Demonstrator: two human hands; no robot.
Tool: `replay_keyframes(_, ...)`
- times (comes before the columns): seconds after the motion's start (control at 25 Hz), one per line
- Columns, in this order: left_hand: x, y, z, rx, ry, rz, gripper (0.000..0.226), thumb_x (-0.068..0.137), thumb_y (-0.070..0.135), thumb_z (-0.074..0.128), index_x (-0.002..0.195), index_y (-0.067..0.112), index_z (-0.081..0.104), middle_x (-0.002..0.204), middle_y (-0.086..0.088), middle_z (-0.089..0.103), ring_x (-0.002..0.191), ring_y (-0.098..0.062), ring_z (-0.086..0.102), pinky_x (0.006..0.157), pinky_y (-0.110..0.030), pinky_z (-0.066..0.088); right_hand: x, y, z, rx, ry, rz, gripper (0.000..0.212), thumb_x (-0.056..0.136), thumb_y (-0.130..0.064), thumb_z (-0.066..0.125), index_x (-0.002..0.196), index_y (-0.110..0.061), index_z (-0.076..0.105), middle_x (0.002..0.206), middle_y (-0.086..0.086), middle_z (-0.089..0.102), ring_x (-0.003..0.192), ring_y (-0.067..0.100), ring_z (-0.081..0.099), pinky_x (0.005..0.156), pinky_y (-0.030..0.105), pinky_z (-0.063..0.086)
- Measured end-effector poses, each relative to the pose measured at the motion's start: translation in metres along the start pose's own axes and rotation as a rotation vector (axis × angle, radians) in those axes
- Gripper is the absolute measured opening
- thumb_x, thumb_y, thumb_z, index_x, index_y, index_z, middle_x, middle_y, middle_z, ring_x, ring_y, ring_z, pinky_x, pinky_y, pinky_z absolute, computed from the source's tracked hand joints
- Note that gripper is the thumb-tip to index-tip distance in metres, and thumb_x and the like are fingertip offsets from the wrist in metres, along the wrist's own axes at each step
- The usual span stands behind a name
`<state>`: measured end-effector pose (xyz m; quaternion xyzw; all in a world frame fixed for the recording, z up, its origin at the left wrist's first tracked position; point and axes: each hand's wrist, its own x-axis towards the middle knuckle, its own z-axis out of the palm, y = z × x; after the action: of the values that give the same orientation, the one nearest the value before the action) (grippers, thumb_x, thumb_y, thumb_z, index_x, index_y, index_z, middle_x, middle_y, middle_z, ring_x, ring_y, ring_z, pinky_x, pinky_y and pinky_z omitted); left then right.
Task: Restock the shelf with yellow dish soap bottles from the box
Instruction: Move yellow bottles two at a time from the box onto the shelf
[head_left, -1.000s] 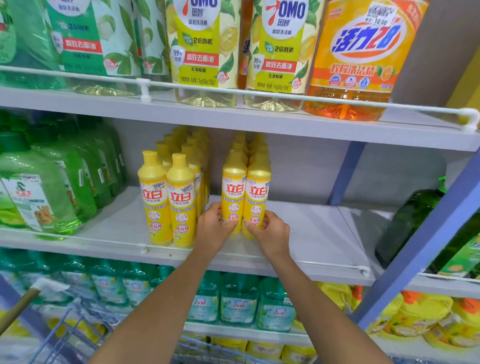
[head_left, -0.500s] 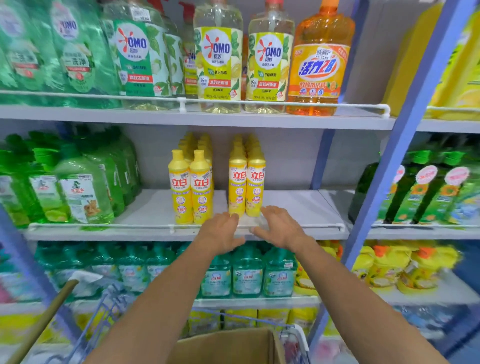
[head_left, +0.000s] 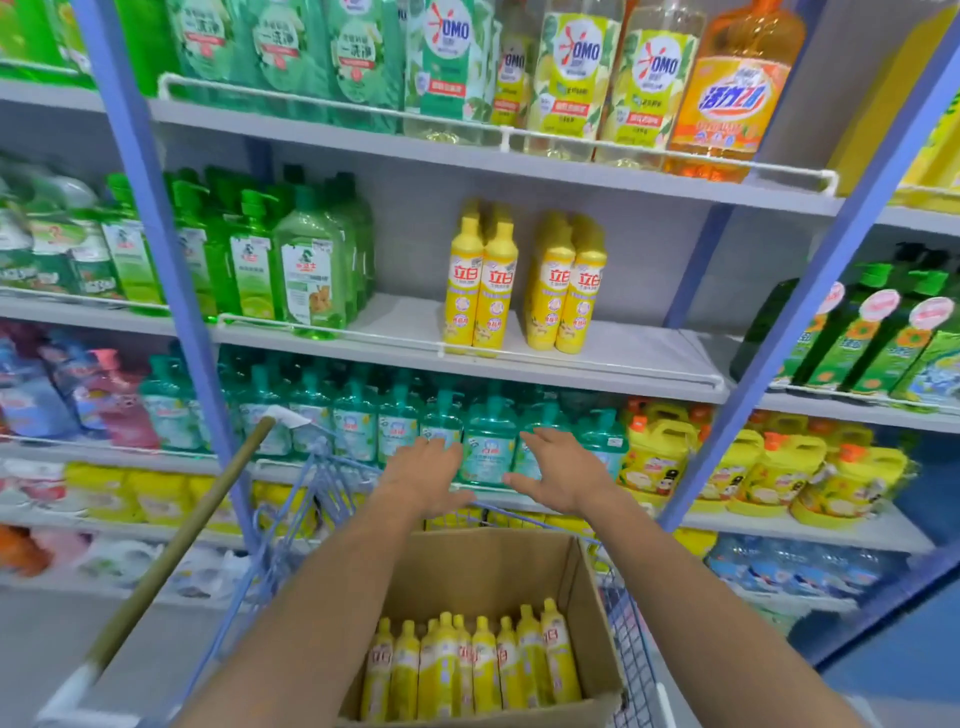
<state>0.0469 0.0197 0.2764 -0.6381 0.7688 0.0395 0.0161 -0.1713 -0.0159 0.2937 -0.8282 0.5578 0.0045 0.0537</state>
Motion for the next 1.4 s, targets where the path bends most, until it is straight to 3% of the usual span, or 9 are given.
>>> replay_keyframes(0.16, -0.033, -0.015, 0.064, -0.076, -0.120, -0.064, 0.077, 0.090, 0.065, 0.053, 0.146, 0.015, 0.036, 0.144, -0.013, 0.046, 0.134, -0.034, 0.044, 0.105, -0.050, 0.044, -0.014, -0.016, 0.061, 0.005, -0.135, -0.018, 0.083, 0.095, -0.066, 0.046, 0.158, -0.017, 0.025, 0.163, 0.010, 0.026, 0.150, 0.030, 0.024, 0.118, 0.048, 0.033)
replay_keyframes(0.28, -0.053, -0.013, 0.127, -0.124, -0.232, -0.104, 0.075, 0.091, 0.061, 0.054, 0.146, 0.014, 0.037, 0.148, -0.012, 0.043, 0.137, -0.033, 0.040, 0.109, -0.047, 0.040, -0.027, -0.013, 0.121, 0.060, -0.241, 0.016, 0.080, 0.093, -0.065, 0.050, 0.154, -0.016, 0.033, 0.157, 0.012, 0.037, 0.145, 0.034, 0.034, 0.111, 0.048, 0.041)
replay_keyframes(0.4, -0.063, -0.007, 0.185, -0.160, -0.411, -0.165, 0.074, 0.090, 0.061, 0.053, 0.147, 0.017, 0.035, 0.144, -0.012, 0.045, 0.134, -0.033, 0.042, 0.103, -0.047, 0.044, -0.040, -0.003, 0.184, 0.108, -0.360, 0.030, 0.079, 0.092, -0.064, 0.053, 0.154, -0.019, 0.031, 0.156, 0.013, 0.037, 0.142, 0.038, 0.035, 0.108, 0.050, 0.043)
replay_keyframes(0.6, -0.046, 0.004, 0.238, -0.164, -0.543, -0.172, 0.074, 0.089, 0.061, 0.056, 0.144, 0.016, 0.037, 0.143, -0.012, 0.047, 0.131, -0.033, 0.046, 0.097, -0.048, 0.047, -0.030, 0.023, 0.246, 0.125, -0.493, 0.067, 0.080, 0.094, -0.065, 0.049, 0.155, -0.018, 0.030, 0.157, 0.010, 0.035, 0.144, 0.034, 0.032, 0.113, 0.049, 0.038)
replay_keyframes(0.76, -0.005, 0.013, 0.262, -0.188, -0.595, -0.190, 0.078, 0.089, 0.063, 0.054, 0.148, 0.016, 0.033, 0.145, -0.012, 0.046, 0.133, -0.033, 0.044, 0.099, -0.049, 0.048, -0.008, 0.054, 0.271, 0.198, -0.508, 0.140, 0.075, 0.096, -0.061, 0.050, 0.155, -0.018, 0.031, 0.159, 0.010, 0.032, 0.148, 0.031, 0.027, 0.112, 0.048, 0.040)
replay_keyframes(1.08, 0.065, 0.025, 0.353, -0.215, -0.696, -0.189, 0.069, 0.091, 0.062, 0.054, 0.136, 0.012, 0.044, 0.135, -0.014, 0.052, 0.126, -0.033, 0.050, 0.097, -0.050, 0.049, 0.028, 0.114, 0.361, 0.283, -0.574, 0.421, 0.067, 0.094, -0.055, 0.056, 0.141, -0.008, 0.044, 0.139, 0.016, 0.049, 0.121, 0.036, 0.056, 0.093, 0.043, 0.052)
replay_keyframes(1.28, 0.097, 0.016, 0.421, -0.217, -0.709, -0.209, 0.069, 0.090, 0.059, 0.059, 0.135, 0.009, 0.043, 0.138, -0.016, 0.048, 0.126, -0.036, 0.049, 0.094, -0.048, 0.051, 0.052, 0.129, 0.423, 0.376, -0.458, 0.612, 0.079, 0.092, -0.049, 0.065, 0.149, -0.004, 0.033, 0.152, 0.020, 0.034, 0.139, 0.038, 0.038, 0.109, 0.043, 0.040)
replay_keyframes(1.4, 0.103, 0.018, 0.455, -0.308, -0.682, -0.253, 0.071, 0.089, 0.055, 0.064, 0.132, 0.004, 0.042, 0.136, -0.020, 0.048, 0.124, -0.039, 0.052, 0.093, -0.048, 0.051, 0.056, 0.133, 0.451, 0.313, -0.416, 0.653, 0.076, 0.089, -0.046, 0.069, 0.145, -0.004, 0.038, 0.149, 0.018, 0.035, 0.138, 0.036, 0.039, 0.112, 0.040, 0.038)
